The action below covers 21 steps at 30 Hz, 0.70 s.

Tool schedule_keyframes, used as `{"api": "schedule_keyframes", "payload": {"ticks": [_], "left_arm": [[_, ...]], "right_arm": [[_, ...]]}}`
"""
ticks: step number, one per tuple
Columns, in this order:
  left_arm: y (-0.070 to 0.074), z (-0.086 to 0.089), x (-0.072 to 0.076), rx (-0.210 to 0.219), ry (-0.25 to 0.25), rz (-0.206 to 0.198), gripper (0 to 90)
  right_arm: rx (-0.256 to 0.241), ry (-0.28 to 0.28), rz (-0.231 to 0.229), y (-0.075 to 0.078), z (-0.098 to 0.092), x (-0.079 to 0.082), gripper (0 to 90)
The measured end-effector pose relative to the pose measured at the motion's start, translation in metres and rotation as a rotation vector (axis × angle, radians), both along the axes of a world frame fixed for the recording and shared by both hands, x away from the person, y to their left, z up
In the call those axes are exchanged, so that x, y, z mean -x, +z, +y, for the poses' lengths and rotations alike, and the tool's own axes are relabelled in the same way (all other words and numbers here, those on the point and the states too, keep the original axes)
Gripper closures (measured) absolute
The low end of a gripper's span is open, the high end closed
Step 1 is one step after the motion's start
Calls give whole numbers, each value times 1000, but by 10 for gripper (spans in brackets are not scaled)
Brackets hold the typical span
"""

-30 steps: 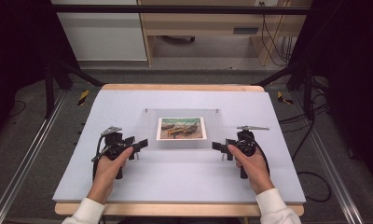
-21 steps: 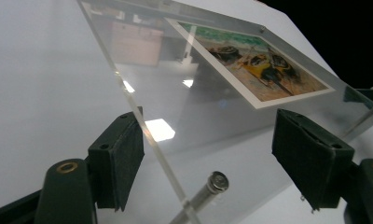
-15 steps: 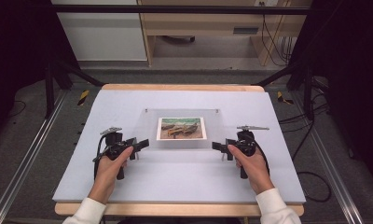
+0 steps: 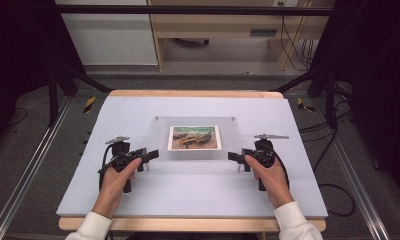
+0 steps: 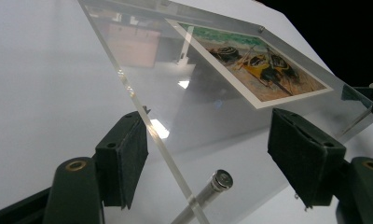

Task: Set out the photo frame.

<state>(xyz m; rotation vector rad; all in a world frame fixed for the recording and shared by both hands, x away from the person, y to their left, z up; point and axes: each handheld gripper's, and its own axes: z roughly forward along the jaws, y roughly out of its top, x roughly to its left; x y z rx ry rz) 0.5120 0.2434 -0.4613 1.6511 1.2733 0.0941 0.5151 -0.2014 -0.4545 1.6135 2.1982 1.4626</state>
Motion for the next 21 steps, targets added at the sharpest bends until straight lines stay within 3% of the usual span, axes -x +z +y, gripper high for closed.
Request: {"api": "schedule_keyframes", "payload": {"ticks": [5, 9, 21], "left_arm": [[0, 2, 2, 9, -5, 2, 305], [3, 2, 5, -17, -14, -11, 305], [7, 2, 16, -43, -17, -43, 358]], "right_arm": [[5, 6, -4, 1, -1, 1, 232], [9, 6, -11, 2, -1, 3, 259], [53, 16, -64, 6, -1, 14, 296]]}}
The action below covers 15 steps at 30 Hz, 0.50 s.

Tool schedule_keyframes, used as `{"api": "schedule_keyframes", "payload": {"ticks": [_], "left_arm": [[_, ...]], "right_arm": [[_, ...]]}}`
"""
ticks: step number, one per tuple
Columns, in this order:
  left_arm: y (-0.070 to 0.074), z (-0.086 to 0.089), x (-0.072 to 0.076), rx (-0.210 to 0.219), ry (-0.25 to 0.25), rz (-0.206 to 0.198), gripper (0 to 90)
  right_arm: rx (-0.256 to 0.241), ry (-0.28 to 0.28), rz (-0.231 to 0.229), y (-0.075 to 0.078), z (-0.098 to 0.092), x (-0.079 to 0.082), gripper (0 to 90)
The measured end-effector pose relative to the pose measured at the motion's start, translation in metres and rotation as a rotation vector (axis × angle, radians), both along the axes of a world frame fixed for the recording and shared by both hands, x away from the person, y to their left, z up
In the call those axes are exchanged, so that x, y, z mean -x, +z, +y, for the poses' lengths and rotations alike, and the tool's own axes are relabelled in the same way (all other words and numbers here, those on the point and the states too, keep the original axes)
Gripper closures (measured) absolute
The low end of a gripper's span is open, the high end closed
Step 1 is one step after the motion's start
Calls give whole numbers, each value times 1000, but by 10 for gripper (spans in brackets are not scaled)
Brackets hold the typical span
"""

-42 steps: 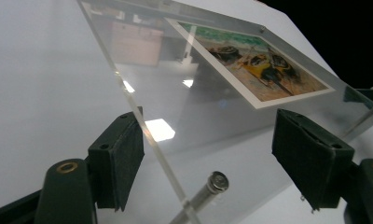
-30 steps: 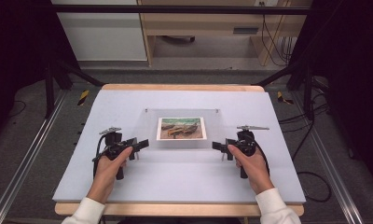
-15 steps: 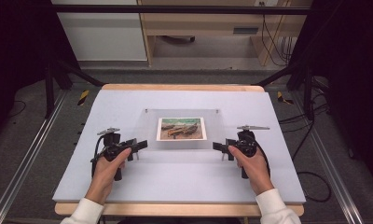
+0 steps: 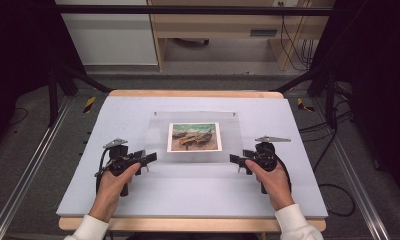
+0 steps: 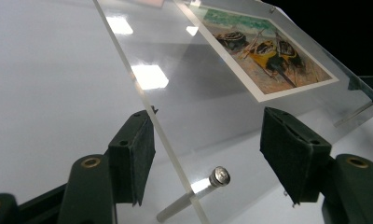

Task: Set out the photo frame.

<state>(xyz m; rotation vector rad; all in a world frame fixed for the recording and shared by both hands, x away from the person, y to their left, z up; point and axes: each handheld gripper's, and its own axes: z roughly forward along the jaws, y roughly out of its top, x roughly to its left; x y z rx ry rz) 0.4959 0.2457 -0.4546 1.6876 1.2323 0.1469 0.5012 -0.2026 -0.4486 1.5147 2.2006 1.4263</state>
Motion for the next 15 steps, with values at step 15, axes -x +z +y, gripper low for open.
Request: {"api": "schedule_keyframes", "payload": {"ticks": [15], "left_arm": [[2, 1, 13, -9, 24, -32, 424]], "right_arm": [[30, 15, -57, 3, -4, 16, 383]]}}
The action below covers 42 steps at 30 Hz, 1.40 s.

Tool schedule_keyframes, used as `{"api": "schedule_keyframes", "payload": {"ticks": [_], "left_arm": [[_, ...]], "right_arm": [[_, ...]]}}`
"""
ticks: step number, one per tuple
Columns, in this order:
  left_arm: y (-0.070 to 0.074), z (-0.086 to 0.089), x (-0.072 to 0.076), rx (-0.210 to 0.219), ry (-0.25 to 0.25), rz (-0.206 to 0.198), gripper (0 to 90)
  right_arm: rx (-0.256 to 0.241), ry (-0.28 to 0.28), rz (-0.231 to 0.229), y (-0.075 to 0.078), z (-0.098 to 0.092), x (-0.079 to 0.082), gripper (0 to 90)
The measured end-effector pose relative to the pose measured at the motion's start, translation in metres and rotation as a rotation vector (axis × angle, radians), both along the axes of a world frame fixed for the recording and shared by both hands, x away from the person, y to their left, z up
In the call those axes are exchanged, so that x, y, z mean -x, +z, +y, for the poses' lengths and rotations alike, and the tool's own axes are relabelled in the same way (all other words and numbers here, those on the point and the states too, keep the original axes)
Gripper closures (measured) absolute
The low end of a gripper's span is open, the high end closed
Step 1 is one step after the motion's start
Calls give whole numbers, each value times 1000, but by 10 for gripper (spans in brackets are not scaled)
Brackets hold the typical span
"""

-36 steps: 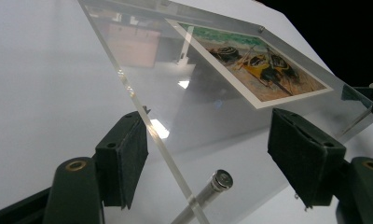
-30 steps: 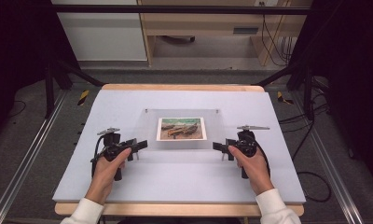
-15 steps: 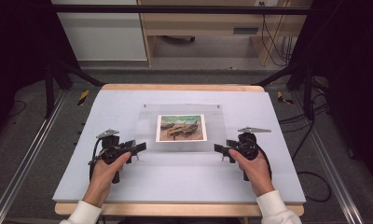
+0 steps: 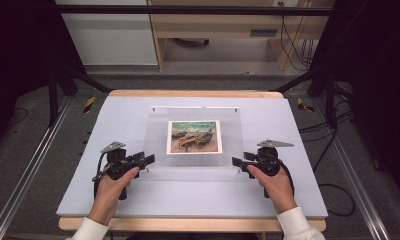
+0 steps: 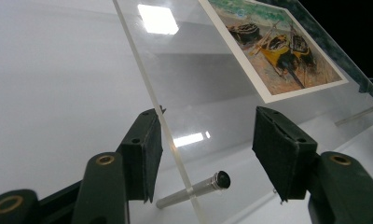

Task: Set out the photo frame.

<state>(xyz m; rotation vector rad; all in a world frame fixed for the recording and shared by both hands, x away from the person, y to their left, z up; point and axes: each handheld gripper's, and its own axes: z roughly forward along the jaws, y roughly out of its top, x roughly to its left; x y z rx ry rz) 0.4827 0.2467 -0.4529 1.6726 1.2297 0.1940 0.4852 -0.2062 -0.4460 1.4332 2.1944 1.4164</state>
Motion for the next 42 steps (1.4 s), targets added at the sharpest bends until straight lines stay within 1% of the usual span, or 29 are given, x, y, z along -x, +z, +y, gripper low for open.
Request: {"api": "schedule_keyframes", "payload": {"ticks": [2, 7, 12, 18, 21, 27, 30, 42], "left_arm": [[0, 0, 2, 0, 2, -8, 431], [0, 1, 5, -1, 2, -10, 450], [1, 0, 9, -19, 4, -22, 453], [1, 1, 13, -18, 4, -31, 471], [1, 1, 14, -27, 4, -33, 473], [2, 1, 18, -27, 5, -34, 496], [2, 2, 19, -34, 0, -37, 502], [2, 2, 20, -29, 10, -36, 510]], "right_arm": [[0, -2, -6, 0, 0, 2, 388], [8, -1, -18, 0, 0, 5, 406], [23, 2, -32, 1, -1, 10, 428], [18, -3, -35, 1, -2, 14, 455], [22, -2, -43, 0, -2, 15, 457], [36, -1, -58, 1, -2, 19, 470], [42, -1, -64, 1, -2, 21, 484], [37, -11, -59, 1, -2, 24, 496]]}}
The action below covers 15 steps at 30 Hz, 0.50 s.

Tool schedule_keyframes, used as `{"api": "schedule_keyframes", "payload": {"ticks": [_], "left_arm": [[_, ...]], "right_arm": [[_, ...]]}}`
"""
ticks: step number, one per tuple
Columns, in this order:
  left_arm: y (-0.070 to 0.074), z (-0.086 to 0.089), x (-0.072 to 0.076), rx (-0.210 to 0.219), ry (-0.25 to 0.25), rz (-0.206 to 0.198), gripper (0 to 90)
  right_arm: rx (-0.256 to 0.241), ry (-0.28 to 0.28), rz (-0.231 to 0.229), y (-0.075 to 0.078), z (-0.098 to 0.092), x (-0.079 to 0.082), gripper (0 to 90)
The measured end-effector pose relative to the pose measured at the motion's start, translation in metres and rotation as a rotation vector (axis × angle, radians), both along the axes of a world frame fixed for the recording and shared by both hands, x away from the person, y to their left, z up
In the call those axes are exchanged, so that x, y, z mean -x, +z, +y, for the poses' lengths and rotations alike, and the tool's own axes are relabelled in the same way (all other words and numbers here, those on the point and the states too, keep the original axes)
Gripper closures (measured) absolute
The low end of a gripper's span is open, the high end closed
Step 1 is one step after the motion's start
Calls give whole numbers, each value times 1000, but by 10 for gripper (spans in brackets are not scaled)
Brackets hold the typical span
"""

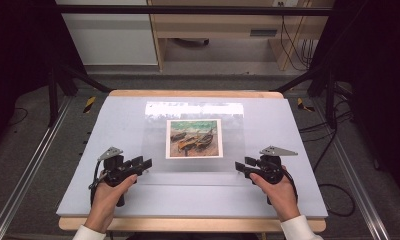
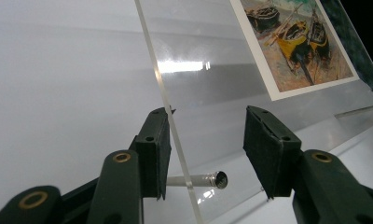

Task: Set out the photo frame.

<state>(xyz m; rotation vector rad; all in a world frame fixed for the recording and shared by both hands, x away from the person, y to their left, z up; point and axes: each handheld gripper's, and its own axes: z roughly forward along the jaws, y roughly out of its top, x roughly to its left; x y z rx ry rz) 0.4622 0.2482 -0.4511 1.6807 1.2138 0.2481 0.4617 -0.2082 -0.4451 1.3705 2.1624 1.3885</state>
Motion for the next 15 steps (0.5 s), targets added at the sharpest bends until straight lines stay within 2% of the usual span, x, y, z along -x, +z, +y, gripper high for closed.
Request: {"api": "schedule_keyframes", "payload": {"ticks": [15], "left_arm": [[0, 1, 1, -8, -11, -4, 516]], "right_arm": [[-4, -7, -6, -1, 0, 2, 510]]}}
